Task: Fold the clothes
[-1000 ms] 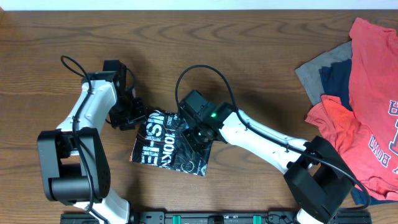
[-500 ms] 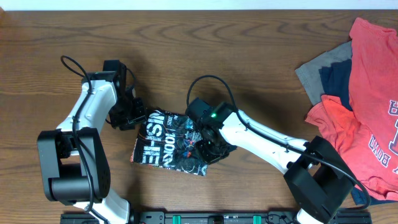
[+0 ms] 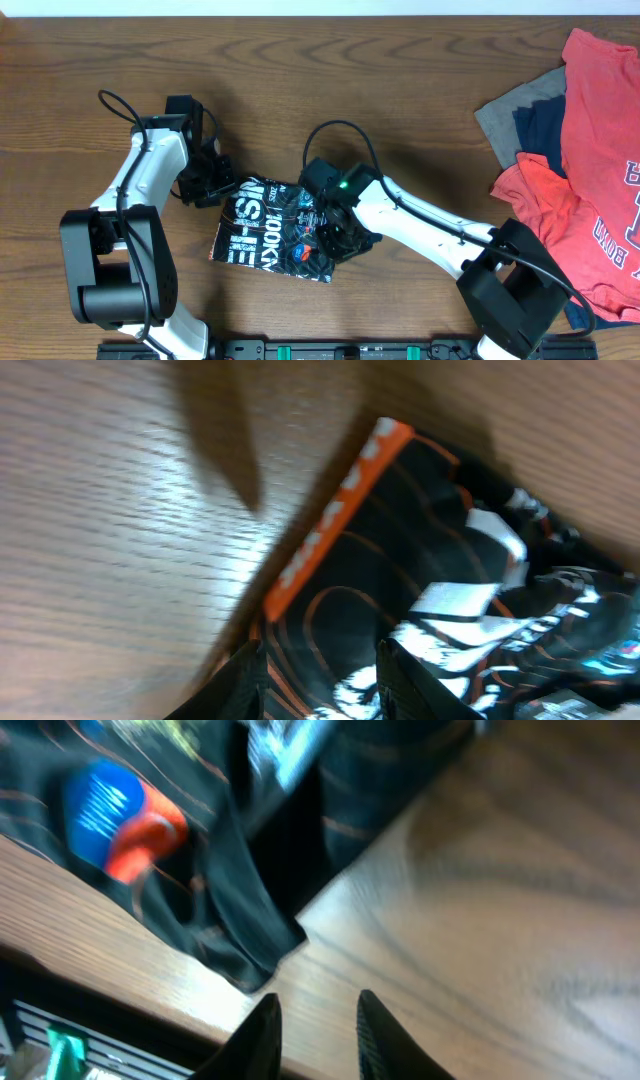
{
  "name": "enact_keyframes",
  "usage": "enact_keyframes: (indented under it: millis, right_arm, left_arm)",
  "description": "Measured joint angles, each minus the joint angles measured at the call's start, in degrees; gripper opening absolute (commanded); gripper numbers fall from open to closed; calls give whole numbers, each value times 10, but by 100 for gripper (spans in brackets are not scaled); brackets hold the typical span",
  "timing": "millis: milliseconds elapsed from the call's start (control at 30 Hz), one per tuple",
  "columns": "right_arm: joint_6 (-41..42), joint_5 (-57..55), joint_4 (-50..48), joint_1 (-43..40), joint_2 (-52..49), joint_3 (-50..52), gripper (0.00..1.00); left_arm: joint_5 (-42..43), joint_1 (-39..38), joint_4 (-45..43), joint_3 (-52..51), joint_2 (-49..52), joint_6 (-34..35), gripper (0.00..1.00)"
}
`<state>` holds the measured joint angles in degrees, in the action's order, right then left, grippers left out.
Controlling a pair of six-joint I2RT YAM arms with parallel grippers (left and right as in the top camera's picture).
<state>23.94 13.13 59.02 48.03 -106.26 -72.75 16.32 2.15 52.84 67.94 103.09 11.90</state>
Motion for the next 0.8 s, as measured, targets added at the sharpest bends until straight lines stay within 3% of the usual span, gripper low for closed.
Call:
enact_keyframes:
  millis: [133, 233, 800]
  right_arm:
    - [-5, 4, -56, -10, 0, -21, 39]
    - [-14, 11, -85, -16, 0, -31, 40]
    - [-21, 18, -99, -11, -34, 0, 43]
  left_arm:
    - [16, 0, -9, 0, 0, -4, 80]
    - [19, 0, -17, 0, 0, -2, 89]
    - [57, -1, -153, -51, 0, -46, 95]
